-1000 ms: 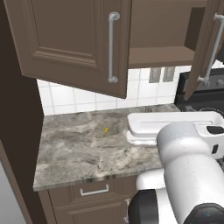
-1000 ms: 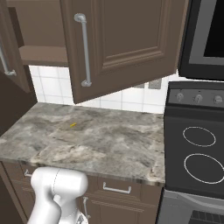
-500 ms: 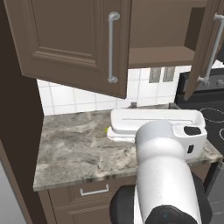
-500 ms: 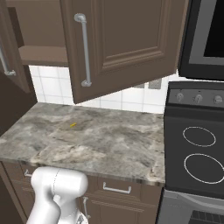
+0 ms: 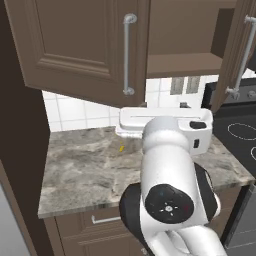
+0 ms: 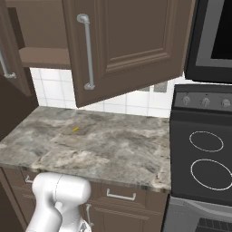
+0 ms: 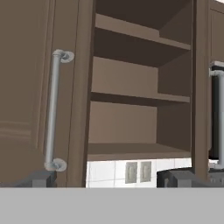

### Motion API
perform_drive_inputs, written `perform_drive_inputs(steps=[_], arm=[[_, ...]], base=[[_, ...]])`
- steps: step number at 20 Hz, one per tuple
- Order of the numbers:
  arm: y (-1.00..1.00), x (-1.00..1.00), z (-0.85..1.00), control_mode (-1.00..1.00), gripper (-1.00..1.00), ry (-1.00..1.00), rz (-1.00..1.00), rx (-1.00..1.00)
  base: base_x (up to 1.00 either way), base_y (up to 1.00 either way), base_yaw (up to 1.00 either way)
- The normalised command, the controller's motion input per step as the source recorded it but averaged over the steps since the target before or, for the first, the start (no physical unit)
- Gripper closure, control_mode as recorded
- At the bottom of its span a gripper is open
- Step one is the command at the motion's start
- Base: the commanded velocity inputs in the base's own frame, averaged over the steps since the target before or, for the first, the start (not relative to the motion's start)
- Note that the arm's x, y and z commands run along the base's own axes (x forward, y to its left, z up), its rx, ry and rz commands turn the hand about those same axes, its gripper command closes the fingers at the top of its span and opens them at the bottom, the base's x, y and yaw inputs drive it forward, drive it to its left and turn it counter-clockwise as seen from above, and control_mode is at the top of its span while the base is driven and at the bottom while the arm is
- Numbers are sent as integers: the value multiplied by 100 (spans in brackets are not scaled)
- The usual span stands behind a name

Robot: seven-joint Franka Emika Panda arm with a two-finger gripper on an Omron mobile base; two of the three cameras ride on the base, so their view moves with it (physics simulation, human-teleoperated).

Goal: Close all open cabinet doors.

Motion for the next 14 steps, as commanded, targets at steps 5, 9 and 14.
perform_drive_inputs(steps=[5, 9, 14], arm=[[0, 70, 0, -100, -100, 0, -4, 0], [0, 72, 0, -100, -100, 0, -4, 0], [0, 76, -3, -100, -100, 0, -4, 0]], base=[[0, 0, 0], [0, 0, 0], [0, 0, 0]])
